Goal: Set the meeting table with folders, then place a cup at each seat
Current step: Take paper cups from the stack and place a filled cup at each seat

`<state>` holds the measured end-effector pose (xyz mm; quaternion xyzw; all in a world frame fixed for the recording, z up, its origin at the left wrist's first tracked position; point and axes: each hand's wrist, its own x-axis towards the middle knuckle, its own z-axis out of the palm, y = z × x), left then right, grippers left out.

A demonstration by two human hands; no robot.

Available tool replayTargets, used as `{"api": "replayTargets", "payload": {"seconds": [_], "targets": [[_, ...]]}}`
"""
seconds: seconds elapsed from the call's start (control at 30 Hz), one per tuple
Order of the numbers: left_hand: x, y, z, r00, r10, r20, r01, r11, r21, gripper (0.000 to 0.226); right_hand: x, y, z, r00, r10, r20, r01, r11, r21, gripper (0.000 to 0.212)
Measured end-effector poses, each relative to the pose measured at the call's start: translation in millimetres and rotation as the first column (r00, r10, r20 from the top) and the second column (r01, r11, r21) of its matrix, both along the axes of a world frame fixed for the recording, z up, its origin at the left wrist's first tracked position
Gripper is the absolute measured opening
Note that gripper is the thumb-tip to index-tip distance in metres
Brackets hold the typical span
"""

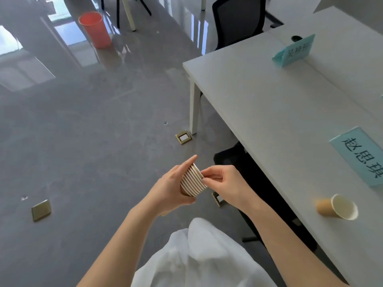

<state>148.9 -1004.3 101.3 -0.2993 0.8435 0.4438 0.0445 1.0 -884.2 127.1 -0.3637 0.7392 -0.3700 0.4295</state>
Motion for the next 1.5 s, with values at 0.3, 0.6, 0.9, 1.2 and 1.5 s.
{"api": "replayTargets", "payload": {"seconds": [0.3,0.6,0.9,1.2,1.5], "targets": [[-22.1,-116.7,-11.8,0.992,0.122,-0.044,-0.119,0.991,0.056,0.105,-29.9,-129.9,-8.2,0.998,0.04,-0.049,-0.04,0.999,0.001,0.02],[-97.6,-263.5,16.2,0.98,0.195,-0.031,-0.194,0.98,0.035,0.081,-116.9,-287.7,10.6,0.994,0.096,-0.048,-0.097,0.995,-0.014,0.016],[-156.0,-371.4,11.6,0.982,0.184,0.032,-0.185,0.982,0.042,0.083,-208.6,-376.7,1.5,0.974,-0.216,-0.069,0.214,0.976,-0.028,0.014],[-242.8,-503.2,-12.8,0.996,0.079,0.033,-0.081,0.994,0.076,0.085,-268.8,-435.6,-28.9,0.853,-0.516,-0.076,0.52,0.851,0.067,0.014],[-355.2,-658.2,-10.8,0.987,-0.163,0.006,0.162,0.985,0.066,0.087,-326.5,-552.5,-41.0,0.744,-0.628,-0.229,0.663,0.737,0.132,0.008]]}}
